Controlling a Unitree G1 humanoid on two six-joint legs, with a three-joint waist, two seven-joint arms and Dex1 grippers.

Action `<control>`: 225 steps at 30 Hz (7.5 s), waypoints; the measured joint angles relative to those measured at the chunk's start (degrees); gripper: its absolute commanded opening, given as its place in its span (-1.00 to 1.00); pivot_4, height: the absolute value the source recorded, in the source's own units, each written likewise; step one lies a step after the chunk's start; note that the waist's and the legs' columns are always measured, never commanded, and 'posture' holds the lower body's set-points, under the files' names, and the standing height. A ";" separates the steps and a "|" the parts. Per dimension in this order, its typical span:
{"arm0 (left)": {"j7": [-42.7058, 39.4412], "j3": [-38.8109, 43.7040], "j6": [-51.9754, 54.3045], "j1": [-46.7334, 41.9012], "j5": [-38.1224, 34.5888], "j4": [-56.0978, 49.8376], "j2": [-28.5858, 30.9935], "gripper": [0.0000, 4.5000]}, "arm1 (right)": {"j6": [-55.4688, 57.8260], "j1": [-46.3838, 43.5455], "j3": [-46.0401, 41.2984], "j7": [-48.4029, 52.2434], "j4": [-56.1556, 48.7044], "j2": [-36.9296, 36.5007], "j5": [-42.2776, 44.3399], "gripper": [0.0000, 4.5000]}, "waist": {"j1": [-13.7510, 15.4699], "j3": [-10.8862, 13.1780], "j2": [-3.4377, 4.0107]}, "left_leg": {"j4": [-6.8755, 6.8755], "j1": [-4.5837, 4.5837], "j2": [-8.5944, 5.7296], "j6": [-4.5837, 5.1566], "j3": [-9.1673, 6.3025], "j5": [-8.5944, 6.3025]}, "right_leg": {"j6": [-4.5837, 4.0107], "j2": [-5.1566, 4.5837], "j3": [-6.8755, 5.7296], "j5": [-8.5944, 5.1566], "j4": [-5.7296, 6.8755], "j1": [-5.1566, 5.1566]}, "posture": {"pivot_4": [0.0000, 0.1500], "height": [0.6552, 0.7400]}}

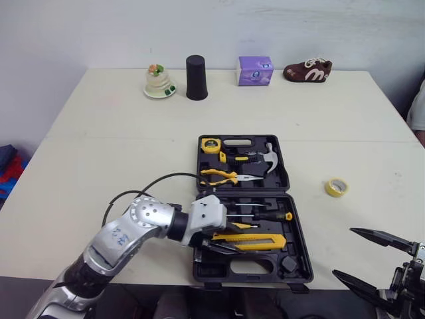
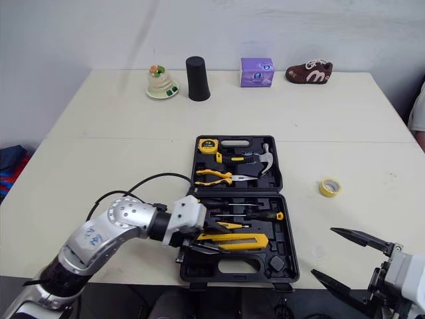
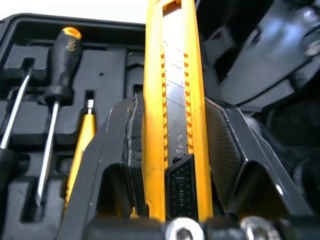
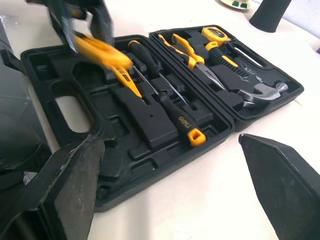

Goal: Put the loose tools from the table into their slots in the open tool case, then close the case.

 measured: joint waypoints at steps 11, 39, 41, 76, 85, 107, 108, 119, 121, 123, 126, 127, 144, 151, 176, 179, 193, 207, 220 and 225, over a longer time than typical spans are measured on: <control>5.29 -5.08 7.66 -1.47 3.79 0.13 -2.76 -0.44 | 6.56 1.37 -3.27 -4.81 -7.09 -1.04 2.83 1.00 | 0.22 0.03 -0.05 | 0.05 -0.12 -0.03 0.04 -0.13 -0.01 | -0.04 -0.02 0.01 -0.01 0.01 -0.05 | 1.00 1.00; 4.50 -5.32 2.83 -0.77 5.46 2.61 -5.16 0.80 | -6.05 -0.46 1.39 4.46 7.05 5.81 -2.51 1.00 | 0.33 0.03 -0.04 | 0.05 -0.14 -0.05 0.07 -0.16 -0.01 | -0.08 -0.08 -0.04 -0.03 0.00 -0.03 | 1.00 1.00; 3.10 -3.71 0.59 -0.77 4.11 2.81 -6.19 0.80 | -6.59 -0.47 1.58 4.59 7.47 5.97 -2.62 1.00 | 0.34 0.02 -0.04 | 0.05 -0.15 -0.06 0.07 -0.16 -0.01 | -0.07 -0.10 -0.05 -0.03 0.01 -0.03 | 1.00 1.00; -9.20 -5.56 -26.81 2.97 15.19 18.20 -5.82 -0.97 | -8.46 -1.74 5.79 2.93 11.59 4.84 -4.28 1.00 | 0.19 -0.16 0.11 | -0.15 0.20 -0.05 0.07 -0.13 -0.09 | -0.24 -0.17 -0.18 -0.13 -0.08 0.53 | 1.00 1.00; -8.14 -5.31 -31.35 3.94 16.78 21.04 -6.96 -0.97 | -8.43 -2.53 5.81 1.64 11.74 4.72 -4.86 1.00 | 0.33 -1.03 -0.04 | -0.14 0.44 0.01 0.11 -0.22 -0.06 | -1.13 -0.25 -0.28 -0.64 -0.15 0.89 | 1.00 1.00; -3.65 51.00 -42.37 19.45 -2.77 49.68 9.78 0.98 | -12.38 -12.05 -13.54 -24.85 52.21 1.39 -15.06 1.00 | -1.16 -0.50 -0.17 | -0.31 0.03 0.05 -0.15 -0.20 -0.43 | -0.51 -0.32 -0.46 -0.55 0.00 -0.07 | 1.00 1.00; -2.10 53.11 -44.08 20.14 -2.25 52.73 10.70 0.98 | -12.36 -12.09 -13.93 -26.96 54.59 0.58 -16.06 1.00 | -1.21 -0.50 -0.16 | -0.31 0.04 0.04 -0.14 -0.16 -0.47 | -0.53 -0.38 -0.43 -0.56 -0.01 -0.09 | 1.00 1.00; 2.55 56.77 -45.18 27.91 -2.91 46.70 7.63 0.98 | -6.29 -17.00 -7.96 -29.73 54.17 -4.27 -17.82 1.00 | -1.69 -0.49 -0.09 | -0.31 0.07 0.08 -0.42 -0.11 -0.63 | -0.45 -0.45 -0.39 -0.51 0.10 -0.08 | 1.00 1.00; 0.94 54.73 -43.95 27.96 -4.07 41.38 6.83 0.98 | -2.45 -17.92 -5.33 -26.45 49.62 -7.74 -16.62 1.00 | -1.66 -0.42 0.04 | -0.27 0.06 0.06 -0.36 -0.06 -0.60 | -0.36 -0.45 -0.36 -0.46 0.12 -0.08 | 1.00 1.00; -0.55 53.50 -42.17 27.58 -5.66 35.99 6.88 0.98 | 3.06 -19.38 -3.08 -21.85 44.66 -13.67 -14.87 1.00 | -1.56 -0.38 0.11 | -0.27 0.07 0.06 -0.18 -0.04 -0.47 | -0.32 -0.37 -0.35 -0.44 0.13 -0.08 | 1.00 1.00; -1.88 51.17 -39.36 26.12 -7.61 30.26 6.88 0.98 | 8.87 -21.91 -1.21 -16.96 39.96 -20.62 -13.56 1.00 | -1.30 -0.35 0.10 | -0.28 0.06 0.07 -0.09 -0.03 -0.39 | -0.30 -0.26 -0.35 -0.43 0.11 -0.09 | 1.00 1.00; -2.22 50.29 -38.23 25.42 -8.19 28.74 6.87 0.98 | 11.18 -23.04 -0.48 -15.41 38.47 -22.40 -12.98 1.00 | -1.20 -0.33 0.06 | -0.26 0.05 0.11 -0.13 -0.04 -0.41 | -0.30 -0.19 -0.36 -0.43 0.10 -0.09 | 1.00 1.00; -3.19 29.43 -27.01 14.17 -10.09 9.82 1.04 0.98 | 37.57 -58.32 40.44 -1.42 32.09 -40.81 -16.99 1.00 | -1.26 0.07 0.11 | 0.10 -0.27 0.07 -0.38 0.07 -0.29 | -0.08 -0.13 -0.23 -0.35 -0.03 -0.27 | 1.00 1.00; -3.89 26.01 -27.43 12.44 -9.15 9.96 -0.83 0.98 | 33.36 -69.66 50.95 3.36 40.94 -35.54 -25.45 1.00 | -1.27 0.09 0.18 | 0.47 -0.40 0.13 -0.36 0.15 -0.30 | -0.06 -0.07 -0.17 -0.35 0.06 -0.33 | 1.00 1.00; -4.12 25.28 -26.51 14.11 -7.90 8.78 -1.78 1.00 | 28.19 -78.44 57.05 7.63 54.61 -26.89 -36.37 -0.70 | -1.32 0.11 0.20 | 1.11 -0.70 0.08 -0.26 0.10 -0.28 | 0.08 -0.17 -0.17 -0.26 0.59 -0.53 | 1.00 1.00; -5.17 25.40 -26.24 13.93 -9.30 8.78 -1.85 1.00 | 26.57 -78.47 56.78 7.67 54.67 -26.91 -36.76 -0.99 | -1.32 0.11 0.20 | 1.13 -0.71 0.07 -0.26 0.09 -0.28 | 0.08 -0.17 -0.17 -0.26 0.62 -0.53 | 1.00 1.00; -13.95 22.14 -31.55 15.22 -7.29 8.38 1.09 1.00 | 39.78 -68.41 44.41 17.09 10.31 -32.69 -12.81 -0.99 | -1.17 0.16 0.27 | 1.06 -0.81 0.04 0.02 -0.05 -0.45 | 0.11 -0.24 -0.23 -0.25 0.62 -0.59 | 1.00 1.00; -15.61 19.28 -32.81 16.37 -7.07 6.98 1.35 1.00 | 42.81 -57.07 51.79 11.21 -8.02 -35.55 -12.29 -0.99 | -1.26 0.15 0.24 | 1.11 -0.79 0.02 0.19 -0.13 -0.51 | 0.09 -0.25 -0.29 -0.24 0.64 -0.55 | 1.00 1.00; -16.32 19.05 -32.79 16.37 -6.70 7.04 1.79 1.00 | 34.48 -57.81 58.75 11.85 -2.36 -36.68 -23.69 -0.99 | -1.20 0.15 0.24 | 1.17 -0.80 0.01 0.17 -0.13 -0.49 | 0.08 -0.24 -0.31 -0.25 0.65 -0.54 | 1.00 1.00; -15.36 18.99 -32.87 16.34 -6.39 7.05 1.43 1.00 | 35.24 -59.18 60.05 12.13 -2.06 -35.49 -24.81 -0.99 | -1.32 0.14 0.17 | 1.19 -0.77 0.03 0.17 -0.14 -0.49 | 0.08 -0.24 -0.31 -0.25 0.69 -0.52 | 1.00 1.00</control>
